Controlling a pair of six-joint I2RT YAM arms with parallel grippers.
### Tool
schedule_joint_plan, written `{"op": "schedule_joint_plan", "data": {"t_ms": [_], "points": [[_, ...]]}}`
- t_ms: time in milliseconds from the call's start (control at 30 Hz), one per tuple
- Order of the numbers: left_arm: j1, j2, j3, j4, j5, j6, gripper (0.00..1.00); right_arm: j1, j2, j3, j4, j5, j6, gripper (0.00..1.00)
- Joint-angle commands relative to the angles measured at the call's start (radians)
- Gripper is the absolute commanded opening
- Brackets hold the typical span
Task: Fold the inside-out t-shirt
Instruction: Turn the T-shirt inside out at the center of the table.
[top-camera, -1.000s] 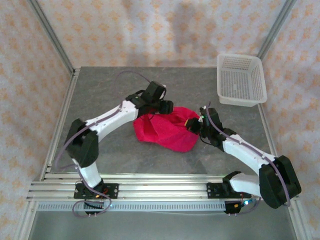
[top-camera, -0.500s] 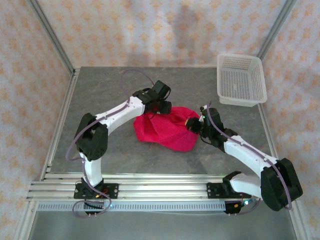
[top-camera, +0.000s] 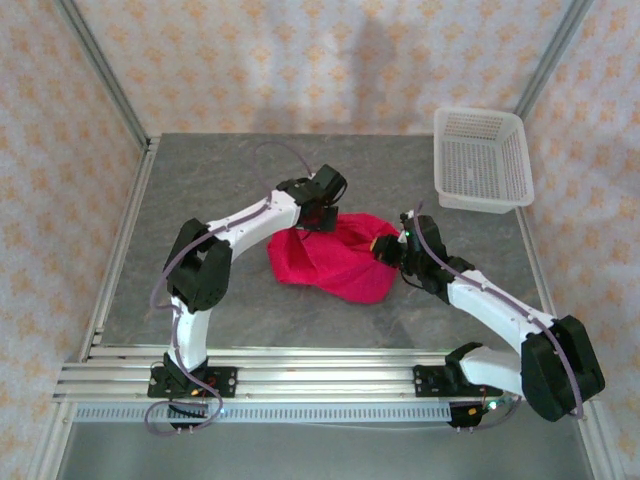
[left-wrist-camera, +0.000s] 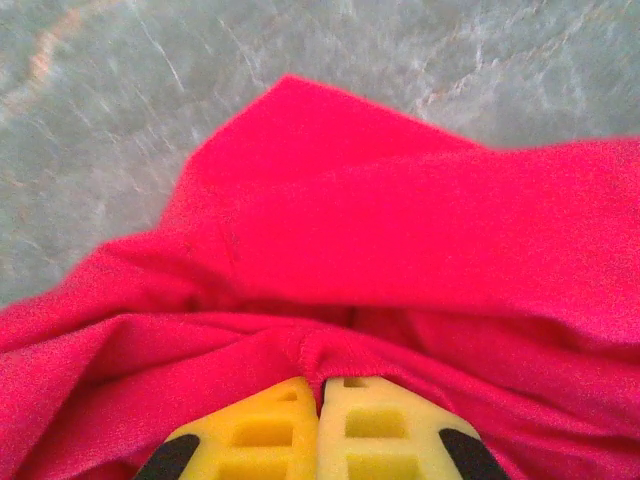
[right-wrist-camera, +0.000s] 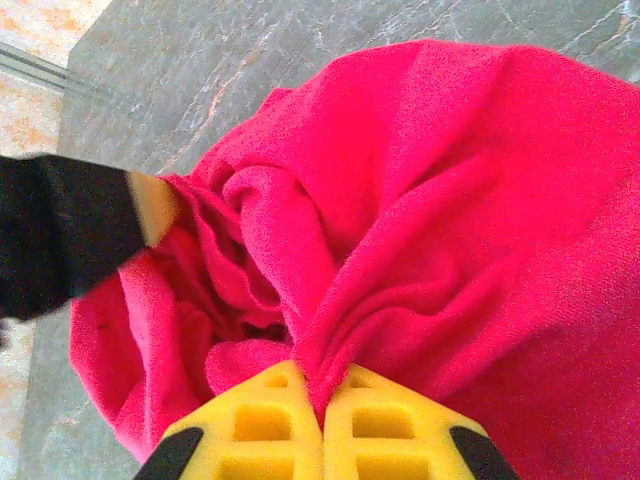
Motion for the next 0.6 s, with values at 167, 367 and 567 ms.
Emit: {"op": "schedule_joint_plan", "data": {"t_ms": [167,367,567], "points": [[0.061,-0.173,0.398,-0.179,-0.122,0.035,0.00,-0.009,-0.044,0.067,-0.066,0.133,-0.063,0.00],[0.104,-0.264,0.509,-0.137,0.013,-0.035,0.00,-0.010,-0.008,0.176,-0.203,0.321,-0.115,0.02],[0.119,-0.346,0.357,-0.052,0.102,-0.084,0.00,-0.018,0.047,0.364,-0.484,0.577,-0.068,0.35]]}}
